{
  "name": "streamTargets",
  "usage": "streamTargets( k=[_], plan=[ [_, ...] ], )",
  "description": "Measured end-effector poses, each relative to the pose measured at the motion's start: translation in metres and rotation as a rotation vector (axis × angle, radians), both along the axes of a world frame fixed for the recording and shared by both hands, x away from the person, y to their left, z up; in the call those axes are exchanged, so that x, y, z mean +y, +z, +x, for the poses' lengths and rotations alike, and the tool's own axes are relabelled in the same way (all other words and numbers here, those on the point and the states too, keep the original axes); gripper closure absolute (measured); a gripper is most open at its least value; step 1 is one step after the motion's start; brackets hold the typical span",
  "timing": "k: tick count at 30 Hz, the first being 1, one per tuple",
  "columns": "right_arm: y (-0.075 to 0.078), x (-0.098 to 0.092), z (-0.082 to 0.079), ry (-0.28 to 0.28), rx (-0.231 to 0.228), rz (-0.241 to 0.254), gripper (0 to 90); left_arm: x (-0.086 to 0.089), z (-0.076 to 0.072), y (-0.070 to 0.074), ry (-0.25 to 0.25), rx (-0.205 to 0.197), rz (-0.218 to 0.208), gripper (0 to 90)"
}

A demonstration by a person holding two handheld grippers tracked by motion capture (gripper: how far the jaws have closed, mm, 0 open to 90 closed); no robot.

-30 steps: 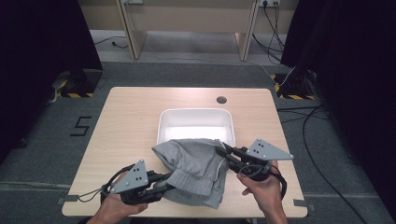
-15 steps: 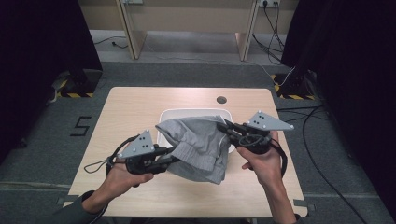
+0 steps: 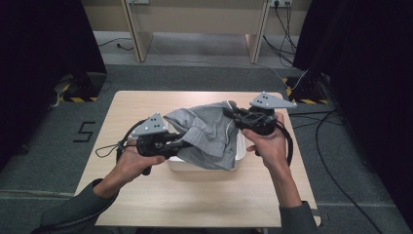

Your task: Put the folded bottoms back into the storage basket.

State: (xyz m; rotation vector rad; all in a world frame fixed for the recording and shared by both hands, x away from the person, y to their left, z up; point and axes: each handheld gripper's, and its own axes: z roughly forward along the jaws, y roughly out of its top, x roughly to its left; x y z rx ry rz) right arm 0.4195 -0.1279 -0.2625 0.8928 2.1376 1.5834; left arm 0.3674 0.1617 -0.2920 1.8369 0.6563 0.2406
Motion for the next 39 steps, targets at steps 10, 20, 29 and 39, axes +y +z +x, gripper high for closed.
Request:
streamTargets(
  k=[10,20,29,39],
  plan=[
    [-0.011,0.006,0.036,-0.021,0.051,-0.036,83.0,-0.011,0.03,-0.015,0.03,0.051,0.013,75.3],
    [-0.055,0.011,0.067,-0.057,0.144,-0.055,82.9,-0.011,0.056,-0.053,0.067,0.136,0.03,75.2],
    [-0.087,0.025,0.085,-0.069,0.204,-0.084,82.9,-0.007,0.068,-0.082,0.092,0.194,0.053,75.2],
    [-0.109,0.03,0.09,-0.074,0.247,-0.105,82.7,-0.006,0.075,-0.099,0.087,0.24,0.078,75.1]
  ],
)
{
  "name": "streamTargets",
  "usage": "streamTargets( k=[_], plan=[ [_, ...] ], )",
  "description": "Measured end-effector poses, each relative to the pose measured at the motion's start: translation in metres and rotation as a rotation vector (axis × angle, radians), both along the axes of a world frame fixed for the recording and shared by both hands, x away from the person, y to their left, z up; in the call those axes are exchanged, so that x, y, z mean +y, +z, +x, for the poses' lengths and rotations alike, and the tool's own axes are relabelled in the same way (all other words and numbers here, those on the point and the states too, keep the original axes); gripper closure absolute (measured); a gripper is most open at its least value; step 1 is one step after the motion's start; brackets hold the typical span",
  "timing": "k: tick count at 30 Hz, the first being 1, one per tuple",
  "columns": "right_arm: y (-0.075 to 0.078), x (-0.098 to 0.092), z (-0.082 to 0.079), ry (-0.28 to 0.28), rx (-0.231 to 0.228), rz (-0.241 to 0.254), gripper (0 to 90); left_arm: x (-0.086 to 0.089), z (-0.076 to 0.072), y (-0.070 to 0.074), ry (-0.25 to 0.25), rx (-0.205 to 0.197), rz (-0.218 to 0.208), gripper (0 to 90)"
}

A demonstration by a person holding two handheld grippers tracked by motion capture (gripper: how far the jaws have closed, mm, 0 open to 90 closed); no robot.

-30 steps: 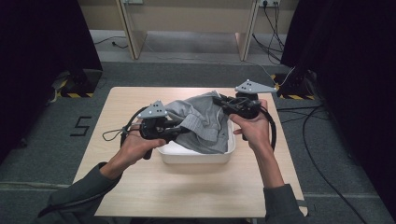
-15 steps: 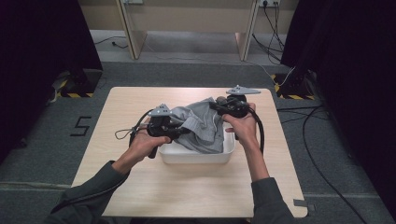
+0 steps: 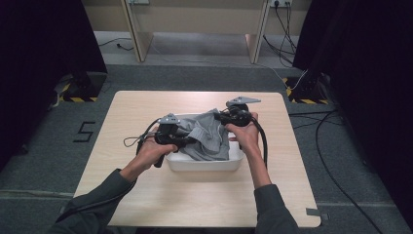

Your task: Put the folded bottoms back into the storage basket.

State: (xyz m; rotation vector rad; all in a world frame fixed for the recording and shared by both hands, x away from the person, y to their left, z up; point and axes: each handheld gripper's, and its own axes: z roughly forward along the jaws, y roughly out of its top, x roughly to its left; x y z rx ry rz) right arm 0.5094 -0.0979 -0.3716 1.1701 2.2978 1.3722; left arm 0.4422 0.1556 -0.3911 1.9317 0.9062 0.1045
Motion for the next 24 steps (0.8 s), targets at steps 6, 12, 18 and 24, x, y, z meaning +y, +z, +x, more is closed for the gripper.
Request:
streamTargets(
  k=[6,12,18,24],
  plan=[
    [-0.01,0.002,0.001,-0.006,0.018,-0.066,82.1,-0.001,0.002,-0.008,-0.007,0.032,0.023,74.5],
    [-0.017,0.005,0.002,-0.035,0.039,-0.143,79.5,-0.002,0.005,-0.016,-0.007,0.065,0.074,72.9],
    [-0.022,0.004,0.003,-0.07,0.069,-0.196,66.6,0.0,0.007,-0.022,-0.01,0.088,0.117,66.1],
    [-0.014,0.001,-0.001,-0.092,0.036,-0.24,58.8,0.009,0.007,-0.018,0.02,0.106,0.106,54.5]
  ],
)
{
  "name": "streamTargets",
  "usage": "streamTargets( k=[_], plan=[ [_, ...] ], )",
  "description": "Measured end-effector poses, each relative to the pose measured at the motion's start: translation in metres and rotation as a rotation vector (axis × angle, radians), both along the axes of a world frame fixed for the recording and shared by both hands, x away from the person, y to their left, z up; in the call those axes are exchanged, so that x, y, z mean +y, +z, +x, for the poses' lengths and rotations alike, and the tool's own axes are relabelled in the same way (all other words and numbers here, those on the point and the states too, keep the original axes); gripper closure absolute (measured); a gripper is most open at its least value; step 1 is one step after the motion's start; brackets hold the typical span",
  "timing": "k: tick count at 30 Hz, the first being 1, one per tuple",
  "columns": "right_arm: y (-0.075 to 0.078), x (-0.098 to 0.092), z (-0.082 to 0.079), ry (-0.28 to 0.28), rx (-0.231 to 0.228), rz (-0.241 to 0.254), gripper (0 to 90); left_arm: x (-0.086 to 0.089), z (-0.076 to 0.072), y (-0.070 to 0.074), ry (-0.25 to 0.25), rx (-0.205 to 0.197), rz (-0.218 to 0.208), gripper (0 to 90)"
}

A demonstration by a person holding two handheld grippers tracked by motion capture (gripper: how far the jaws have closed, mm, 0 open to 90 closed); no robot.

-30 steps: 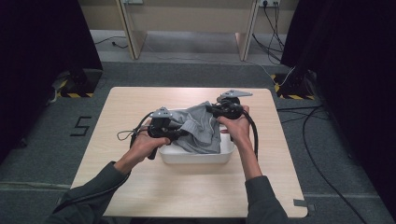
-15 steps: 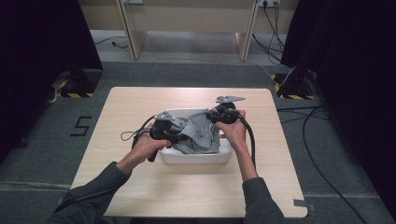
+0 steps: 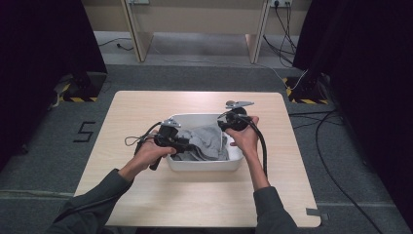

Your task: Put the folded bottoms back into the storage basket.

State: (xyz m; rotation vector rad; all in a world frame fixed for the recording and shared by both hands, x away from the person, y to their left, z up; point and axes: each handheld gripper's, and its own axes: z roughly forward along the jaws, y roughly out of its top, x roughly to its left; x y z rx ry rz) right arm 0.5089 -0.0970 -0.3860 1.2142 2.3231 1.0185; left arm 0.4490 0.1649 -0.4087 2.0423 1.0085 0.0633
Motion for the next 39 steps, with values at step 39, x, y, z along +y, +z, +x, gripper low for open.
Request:
streamTargets(
  k=[39],
  plan=[
    [0.023,-0.001,-0.053,0.134,-0.057,0.081,41.4,0.014,-0.06,0.041,-0.073,-0.112,-0.101,33.5]
  ],
)
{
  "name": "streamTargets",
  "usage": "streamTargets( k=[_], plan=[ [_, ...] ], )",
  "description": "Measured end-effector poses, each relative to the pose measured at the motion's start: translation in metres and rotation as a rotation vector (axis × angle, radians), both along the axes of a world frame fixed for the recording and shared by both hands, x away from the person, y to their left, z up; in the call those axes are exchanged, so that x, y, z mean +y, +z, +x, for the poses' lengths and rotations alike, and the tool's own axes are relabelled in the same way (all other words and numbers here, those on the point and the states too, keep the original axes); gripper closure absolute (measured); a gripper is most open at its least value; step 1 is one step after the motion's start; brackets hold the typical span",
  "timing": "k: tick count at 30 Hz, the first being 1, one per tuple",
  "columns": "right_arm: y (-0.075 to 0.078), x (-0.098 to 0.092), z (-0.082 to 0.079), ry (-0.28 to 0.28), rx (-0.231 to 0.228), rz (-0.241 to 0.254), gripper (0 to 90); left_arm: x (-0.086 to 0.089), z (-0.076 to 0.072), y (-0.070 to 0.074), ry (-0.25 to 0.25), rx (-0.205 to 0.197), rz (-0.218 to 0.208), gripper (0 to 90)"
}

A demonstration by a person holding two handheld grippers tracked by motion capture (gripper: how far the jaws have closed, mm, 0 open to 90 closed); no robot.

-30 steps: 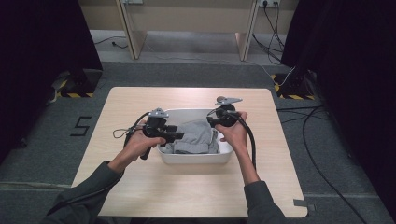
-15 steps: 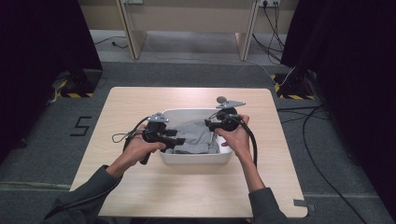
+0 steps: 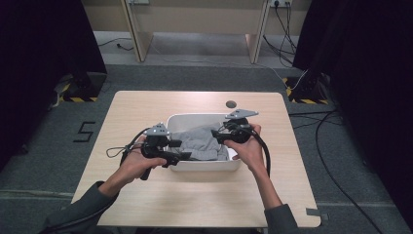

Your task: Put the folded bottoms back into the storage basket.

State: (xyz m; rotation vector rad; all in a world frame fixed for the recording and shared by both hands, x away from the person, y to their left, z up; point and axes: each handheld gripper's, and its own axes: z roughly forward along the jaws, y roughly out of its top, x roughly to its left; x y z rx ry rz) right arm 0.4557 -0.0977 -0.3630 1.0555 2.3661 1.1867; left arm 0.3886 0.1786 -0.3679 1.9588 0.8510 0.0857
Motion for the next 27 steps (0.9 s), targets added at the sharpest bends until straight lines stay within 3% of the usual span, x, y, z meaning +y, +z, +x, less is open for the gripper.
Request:
streamTargets(
  k=[6,23,27],
  plan=[
    [0.0,-0.006,-0.014,0.016,-0.028,0.02,41.1,0.001,-0.011,-0.005,-0.008,0.003,-0.02,32.4],
    [-0.013,-0.034,-0.053,0.033,-0.043,0.071,40.6,0.004,-0.037,-0.01,-0.031,-0.003,-0.072,28.5],
    [-0.015,-0.038,-0.062,0.039,-0.051,0.095,40.3,0.004,-0.042,-0.012,-0.041,-0.022,-0.057,27.1]
  ],
)
